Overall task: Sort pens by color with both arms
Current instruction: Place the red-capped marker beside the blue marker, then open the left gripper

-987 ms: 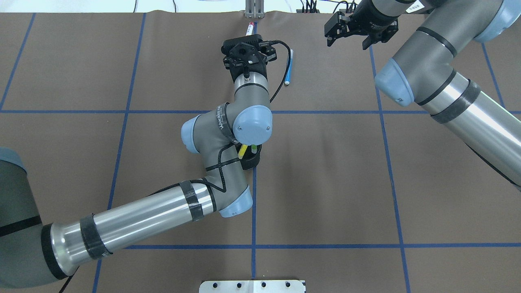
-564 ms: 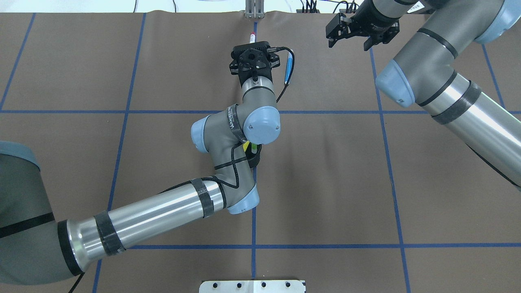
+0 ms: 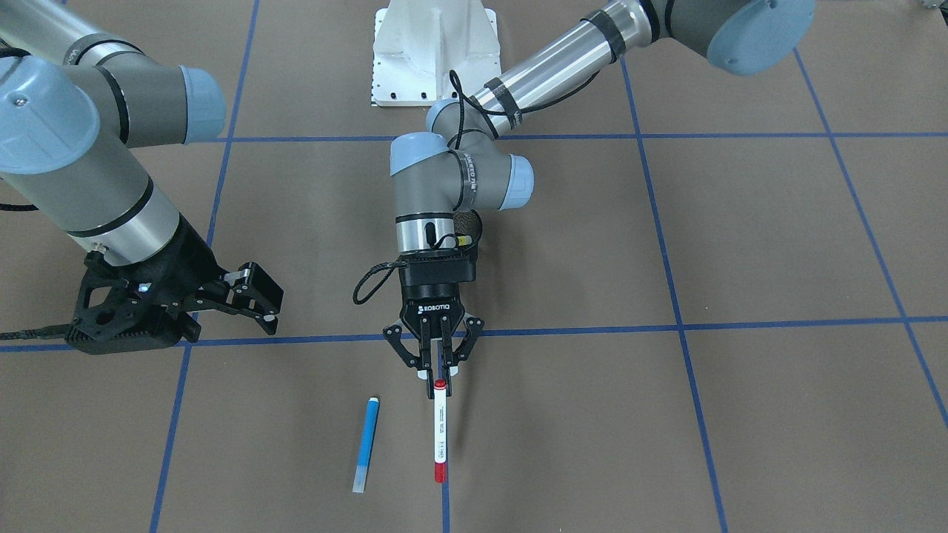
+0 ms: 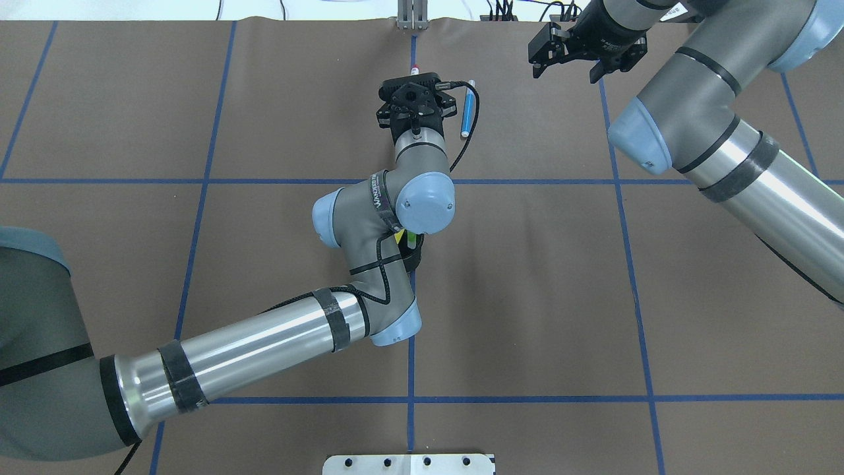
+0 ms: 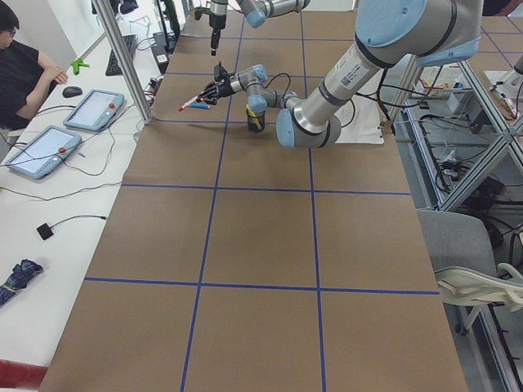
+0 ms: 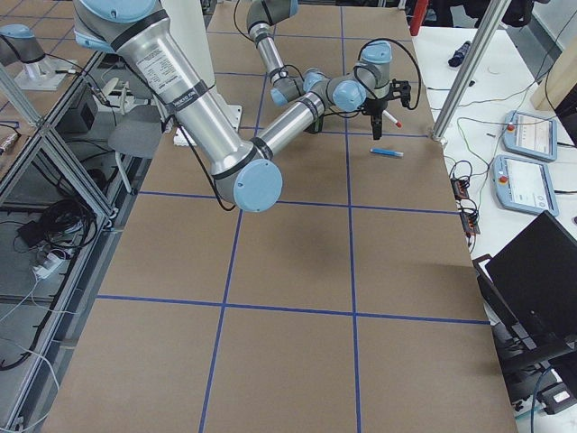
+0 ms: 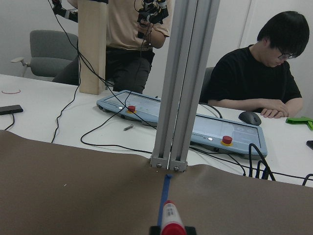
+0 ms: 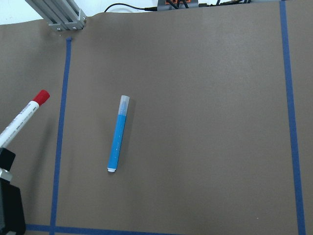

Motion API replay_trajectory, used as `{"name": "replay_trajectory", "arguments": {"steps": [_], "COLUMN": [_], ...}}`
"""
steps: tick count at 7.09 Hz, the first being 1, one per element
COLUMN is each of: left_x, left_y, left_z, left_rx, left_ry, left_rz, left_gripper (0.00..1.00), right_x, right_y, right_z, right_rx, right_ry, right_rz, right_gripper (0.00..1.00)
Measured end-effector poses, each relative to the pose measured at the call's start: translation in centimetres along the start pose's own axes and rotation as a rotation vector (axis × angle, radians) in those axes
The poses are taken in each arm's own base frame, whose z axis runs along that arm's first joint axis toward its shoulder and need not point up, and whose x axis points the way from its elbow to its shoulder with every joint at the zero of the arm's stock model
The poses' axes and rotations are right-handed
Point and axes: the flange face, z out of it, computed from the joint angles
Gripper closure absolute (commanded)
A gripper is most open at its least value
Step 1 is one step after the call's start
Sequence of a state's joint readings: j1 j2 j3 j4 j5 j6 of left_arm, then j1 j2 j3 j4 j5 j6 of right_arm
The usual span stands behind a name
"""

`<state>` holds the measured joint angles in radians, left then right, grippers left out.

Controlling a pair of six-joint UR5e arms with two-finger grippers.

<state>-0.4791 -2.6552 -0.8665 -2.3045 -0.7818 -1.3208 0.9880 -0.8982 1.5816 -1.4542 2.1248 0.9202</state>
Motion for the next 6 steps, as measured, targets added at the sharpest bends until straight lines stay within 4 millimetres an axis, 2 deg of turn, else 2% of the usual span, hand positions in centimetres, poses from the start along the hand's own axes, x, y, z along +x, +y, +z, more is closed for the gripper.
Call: {"name": "replay_trajectory", "arguments": {"steps": [2, 4, 5, 6], "left_x": [-0.2, 0.5, 1.5, 2.1], "left_y": [0.3, -0.7, -2.0, -4.3], "left_z": [0.1, -0.6, -1.5, -2.1], "left_rx": [-0.002, -0.013, -0.034, -0.059], "left_ry": [-0.003, 0.020, 0.055, 0.098], "left_rz": [0.005, -0.002, 0.016, 0.062], "left_gripper": [0.00, 0.00, 0.00, 0.00], "right_x": [0.0, 0.0, 0.0, -0.1], "right_y": [0.0, 0.0, 0.0, 0.0], "right_z": [0.1, 0.2, 0.2, 0.0], "right_rx": [-0.001, -0.003, -0.003, -0.003], "right_ry": [0.001, 0.003, 0.002, -0.002], "right_rz": [-0.002, -0.004, -0.005, -0.007], "right_gripper": [0.00, 0.00, 0.00, 0.00]}}
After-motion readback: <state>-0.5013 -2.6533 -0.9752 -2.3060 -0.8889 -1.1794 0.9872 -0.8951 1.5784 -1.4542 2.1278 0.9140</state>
